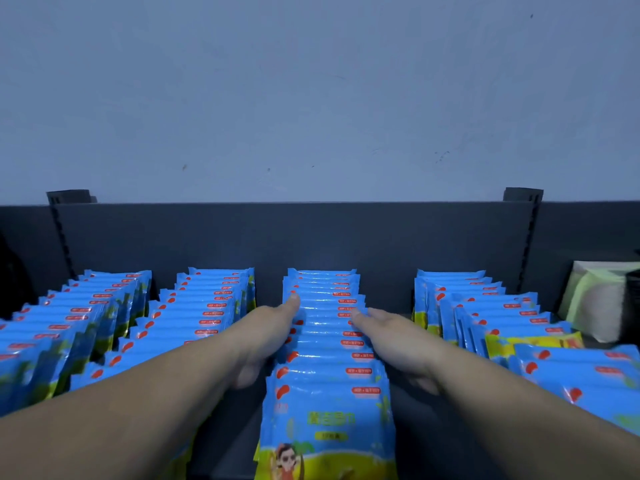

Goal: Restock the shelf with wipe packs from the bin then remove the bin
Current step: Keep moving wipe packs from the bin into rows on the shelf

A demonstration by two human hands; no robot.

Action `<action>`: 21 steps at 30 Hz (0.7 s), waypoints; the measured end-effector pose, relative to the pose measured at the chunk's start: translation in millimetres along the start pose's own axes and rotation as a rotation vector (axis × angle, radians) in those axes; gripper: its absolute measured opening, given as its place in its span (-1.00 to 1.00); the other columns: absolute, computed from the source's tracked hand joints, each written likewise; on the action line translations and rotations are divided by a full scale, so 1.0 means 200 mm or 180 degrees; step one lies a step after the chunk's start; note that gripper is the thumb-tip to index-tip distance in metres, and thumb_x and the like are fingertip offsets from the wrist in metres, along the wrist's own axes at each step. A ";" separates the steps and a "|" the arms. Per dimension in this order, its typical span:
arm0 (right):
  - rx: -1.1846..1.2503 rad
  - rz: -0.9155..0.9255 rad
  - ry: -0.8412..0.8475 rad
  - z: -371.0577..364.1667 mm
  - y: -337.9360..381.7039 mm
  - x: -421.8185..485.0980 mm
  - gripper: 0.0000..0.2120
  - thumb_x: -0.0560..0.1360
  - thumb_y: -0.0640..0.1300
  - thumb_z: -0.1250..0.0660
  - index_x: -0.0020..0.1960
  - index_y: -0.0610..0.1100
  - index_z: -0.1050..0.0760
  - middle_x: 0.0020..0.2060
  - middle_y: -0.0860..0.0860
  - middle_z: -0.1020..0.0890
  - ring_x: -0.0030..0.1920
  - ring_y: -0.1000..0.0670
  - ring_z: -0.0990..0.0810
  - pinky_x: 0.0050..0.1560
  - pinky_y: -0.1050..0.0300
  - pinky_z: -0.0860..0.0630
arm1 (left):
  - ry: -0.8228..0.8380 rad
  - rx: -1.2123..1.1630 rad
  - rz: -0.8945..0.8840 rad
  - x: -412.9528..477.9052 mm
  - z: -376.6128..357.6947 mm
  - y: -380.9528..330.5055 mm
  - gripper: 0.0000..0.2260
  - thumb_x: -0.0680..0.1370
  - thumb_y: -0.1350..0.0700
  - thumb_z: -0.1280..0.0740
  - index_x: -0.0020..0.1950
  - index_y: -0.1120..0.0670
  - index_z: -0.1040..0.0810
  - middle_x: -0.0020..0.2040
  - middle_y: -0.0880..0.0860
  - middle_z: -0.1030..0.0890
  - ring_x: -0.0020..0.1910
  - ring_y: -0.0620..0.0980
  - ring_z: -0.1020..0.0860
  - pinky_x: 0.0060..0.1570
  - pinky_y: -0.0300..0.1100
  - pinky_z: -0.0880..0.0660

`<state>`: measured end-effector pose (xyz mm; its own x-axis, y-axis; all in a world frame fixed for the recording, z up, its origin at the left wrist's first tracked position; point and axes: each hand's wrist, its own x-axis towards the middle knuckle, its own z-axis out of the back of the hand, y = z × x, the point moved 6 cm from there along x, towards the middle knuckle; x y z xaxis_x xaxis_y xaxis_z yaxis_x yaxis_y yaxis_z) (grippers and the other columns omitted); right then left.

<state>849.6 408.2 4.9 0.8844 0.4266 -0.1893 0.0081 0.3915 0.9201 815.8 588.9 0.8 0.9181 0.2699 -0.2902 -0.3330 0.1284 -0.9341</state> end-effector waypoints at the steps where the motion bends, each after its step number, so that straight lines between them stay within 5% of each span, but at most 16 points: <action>1: 0.0032 0.0079 -0.0017 -0.03 0.01 0.00 -0.70 0.62 0.11 -0.13 0.21 -0.02 -0.47 -0.01 0.07 -0.71 -0.03 0.04 -0.69 0.14 0.05 -0.57 | 0.0069 -0.0033 0.0023 -0.03 -0.02 0.00 -0.56 0.57 -0.26 -0.15 0.15 0.06 -0.57 0.00 0.07 -0.69 0.00 0.08 -0.65 0.15 0.00 -0.54; 6: -0.0048 0.0234 -0.0140 -0.07 0.03 0.00 -0.68 0.60 0.16 -0.14 0.25 0.03 -0.41 0.02 0.07 -0.68 -0.04 0.04 -0.69 0.12 0.00 -0.59 | 0.0208 -0.0056 0.0057 -0.14 -0.04 0.00 -0.56 0.58 -0.24 -0.15 0.16 0.08 -0.57 -0.06 0.08 -0.71 -0.05 0.08 -0.66 -0.04 -0.09 -0.58; 12: -0.0192 0.0438 -0.0125 -0.02 0.00 -0.19 -0.82 0.58 0.20 -0.16 0.08 0.24 -0.17 -0.18 0.35 -0.52 -0.22 0.35 -0.55 -0.33 0.45 -0.40 | 0.0058 0.0100 -0.0389 -0.28 -0.03 0.06 -0.68 0.57 -0.22 -0.20 0.25 -0.10 -0.38 0.03 -0.09 -0.57 -0.13 -0.16 -0.53 -0.18 -0.28 -0.48; 15: -0.0314 0.0507 -0.0014 -0.05 -0.04 -0.24 -0.86 0.56 0.21 -0.20 0.09 0.26 -0.32 -0.08 0.31 -0.61 -0.13 0.29 -0.63 -0.19 0.41 -0.46 | 0.0000 0.0162 -0.0568 -0.33 -0.06 0.08 -0.61 0.58 -0.15 -0.21 0.39 -0.17 -0.27 -0.02 -0.25 -0.47 -0.21 -0.32 -0.46 -0.21 -0.38 -0.46; 18: -0.0342 0.0546 -0.0027 -0.06 -0.04 -0.25 -0.82 0.56 0.19 -0.22 0.15 0.25 -0.35 -0.04 0.26 -0.65 -0.09 0.24 -0.66 -0.06 0.31 -0.53 | 0.0058 0.0192 -0.0624 -0.35 -0.08 0.07 -0.40 0.57 -0.17 -0.22 0.55 -0.08 -0.08 0.16 -0.19 -0.41 -0.19 -0.32 -0.47 -0.27 -0.42 -0.43; 21: -0.0274 0.0526 -0.0031 -0.06 0.00 -0.27 -0.90 0.57 0.16 -0.22 -0.05 0.24 -0.30 -0.14 0.32 -0.59 -0.19 0.31 -0.61 -0.28 0.49 -0.46 | -0.0005 0.0153 -0.0673 -0.33 -0.08 0.04 -0.33 0.55 -0.22 -0.23 0.57 -0.10 -0.02 0.41 -0.12 -0.36 -0.02 -0.19 -0.48 -0.14 -0.33 -0.43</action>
<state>796.2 394.8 10.7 0.8749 0.4830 -0.0344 -0.1771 0.3854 0.9056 755.1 557.5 8.7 0.9683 0.2337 -0.0886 -0.1431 0.2278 -0.9631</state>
